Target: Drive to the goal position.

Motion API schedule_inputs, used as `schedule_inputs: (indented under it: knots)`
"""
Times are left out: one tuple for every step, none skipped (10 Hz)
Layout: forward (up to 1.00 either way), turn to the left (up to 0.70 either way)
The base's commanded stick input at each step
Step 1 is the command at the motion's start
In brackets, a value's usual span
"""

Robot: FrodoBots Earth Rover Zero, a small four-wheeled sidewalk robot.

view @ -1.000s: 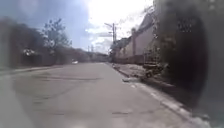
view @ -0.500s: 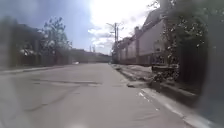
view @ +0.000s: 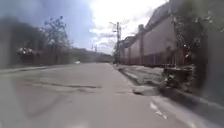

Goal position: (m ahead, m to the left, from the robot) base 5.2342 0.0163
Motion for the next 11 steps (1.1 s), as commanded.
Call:
schedule_inputs:
  knots:
    - [1.00,-0.01]
    - [1.00,-0.03]
    - [1.00,0.00]
    - [1.00,0.00]
    - [1.00,0.00]
    - [1.00,-0.01]
    - [1.00,-0.13]
    - [1.00,-0.40]
    - [1.00,-0.39]
    - [1.00,-0.38]
    - [1.00,-0.31]
